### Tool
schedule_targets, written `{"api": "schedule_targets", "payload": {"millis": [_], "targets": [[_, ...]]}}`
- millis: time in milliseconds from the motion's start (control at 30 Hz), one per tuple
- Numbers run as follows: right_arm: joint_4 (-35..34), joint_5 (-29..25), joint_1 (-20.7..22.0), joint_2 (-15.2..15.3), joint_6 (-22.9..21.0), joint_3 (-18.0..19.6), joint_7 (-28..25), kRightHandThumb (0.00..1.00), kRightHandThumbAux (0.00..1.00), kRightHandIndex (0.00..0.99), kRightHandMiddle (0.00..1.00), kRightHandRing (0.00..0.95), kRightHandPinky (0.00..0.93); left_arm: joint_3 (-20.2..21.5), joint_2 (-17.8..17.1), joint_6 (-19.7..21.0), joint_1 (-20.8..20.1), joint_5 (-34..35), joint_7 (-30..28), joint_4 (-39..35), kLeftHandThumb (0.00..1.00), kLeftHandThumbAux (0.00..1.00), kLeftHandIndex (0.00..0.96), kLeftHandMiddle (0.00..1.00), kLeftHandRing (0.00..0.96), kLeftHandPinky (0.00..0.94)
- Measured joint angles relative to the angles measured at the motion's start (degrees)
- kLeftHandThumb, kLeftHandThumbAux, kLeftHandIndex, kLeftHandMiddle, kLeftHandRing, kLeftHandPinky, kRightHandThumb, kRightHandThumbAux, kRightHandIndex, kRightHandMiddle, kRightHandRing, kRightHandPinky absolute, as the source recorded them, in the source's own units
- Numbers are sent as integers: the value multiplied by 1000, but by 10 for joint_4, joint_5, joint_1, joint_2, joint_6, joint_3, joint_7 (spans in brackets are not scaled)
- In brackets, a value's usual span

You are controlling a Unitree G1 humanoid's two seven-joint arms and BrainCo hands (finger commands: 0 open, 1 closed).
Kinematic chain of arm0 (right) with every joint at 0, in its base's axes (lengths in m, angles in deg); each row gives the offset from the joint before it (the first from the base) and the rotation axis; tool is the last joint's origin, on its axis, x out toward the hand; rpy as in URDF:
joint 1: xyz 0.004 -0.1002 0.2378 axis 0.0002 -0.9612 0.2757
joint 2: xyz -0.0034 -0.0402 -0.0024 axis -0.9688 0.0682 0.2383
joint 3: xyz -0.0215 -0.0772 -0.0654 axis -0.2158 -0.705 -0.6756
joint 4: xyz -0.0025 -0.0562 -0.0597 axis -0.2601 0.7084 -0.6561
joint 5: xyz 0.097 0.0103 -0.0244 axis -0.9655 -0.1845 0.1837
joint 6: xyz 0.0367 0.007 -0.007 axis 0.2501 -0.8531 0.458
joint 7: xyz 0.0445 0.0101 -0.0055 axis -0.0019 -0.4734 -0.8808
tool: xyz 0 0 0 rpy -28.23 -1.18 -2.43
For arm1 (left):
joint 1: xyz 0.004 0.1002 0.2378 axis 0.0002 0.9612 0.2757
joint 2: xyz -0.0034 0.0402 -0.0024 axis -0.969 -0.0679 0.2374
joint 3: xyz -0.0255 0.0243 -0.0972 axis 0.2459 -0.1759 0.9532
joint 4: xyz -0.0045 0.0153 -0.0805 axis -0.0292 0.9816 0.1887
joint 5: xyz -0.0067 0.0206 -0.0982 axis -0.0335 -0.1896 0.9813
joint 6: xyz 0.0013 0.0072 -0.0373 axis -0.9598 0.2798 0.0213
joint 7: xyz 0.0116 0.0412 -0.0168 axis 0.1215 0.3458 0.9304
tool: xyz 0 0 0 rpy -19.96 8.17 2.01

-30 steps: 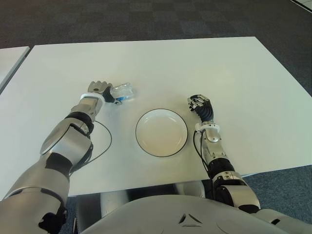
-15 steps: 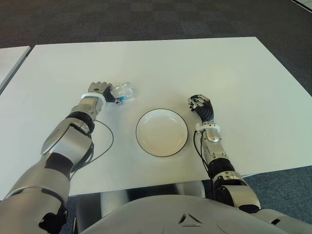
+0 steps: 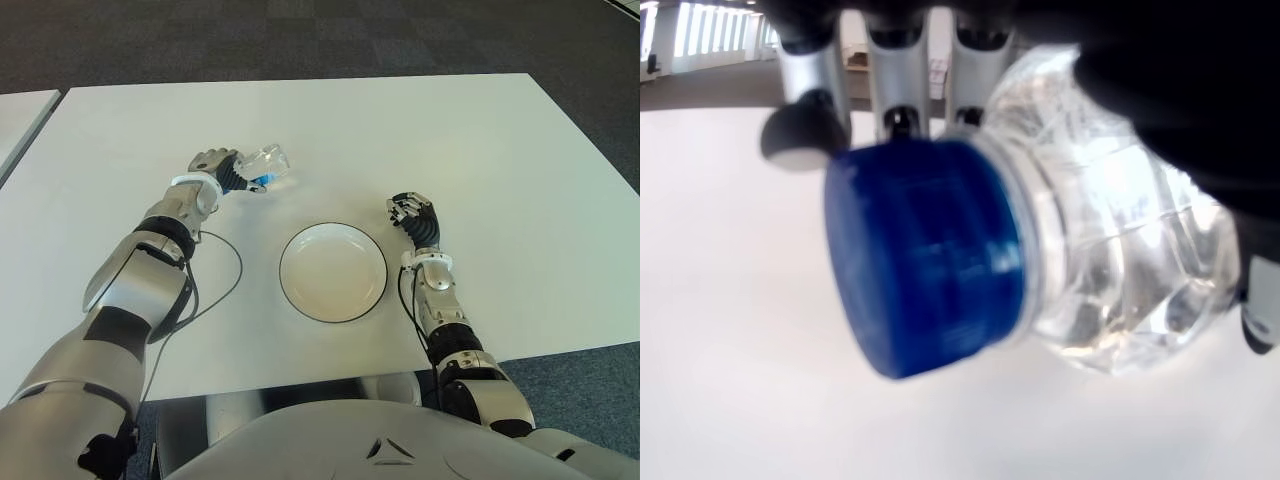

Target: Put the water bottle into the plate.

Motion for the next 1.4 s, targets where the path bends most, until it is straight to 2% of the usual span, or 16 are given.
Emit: {"api": "schedule_targets", "payload": {"millis": [233,433,800,1100,1400], "targets": [[0,0,0,0,0,0,-3,708,728,434,614,625,633,-3,-5,-73,-11,-8,28,-28,853,669,398,540,875,859],[1,0,0,2,0,1,-4,708,729,434,615,625,634,-20,-11,-108,-12,-24,37,-50,853,669,398,541,875,872],[3,-5,2,-1,2,5,-5,708,728,434,609,624,638,-43,-47,-165,1,-70,44,-180,853,668,399,542,883,887],[4,-4,2,0,3,5,-4,708,729,434,606,622,637,-45,-94,-213,84,-98,48,-339,853,668,399,544,877,872],[5,-3,2,0,3,4,-3,707,728,434,606,618,631,-52,-111,-238,141,-131,28,-465,852,668,399,546,873,875]]}}
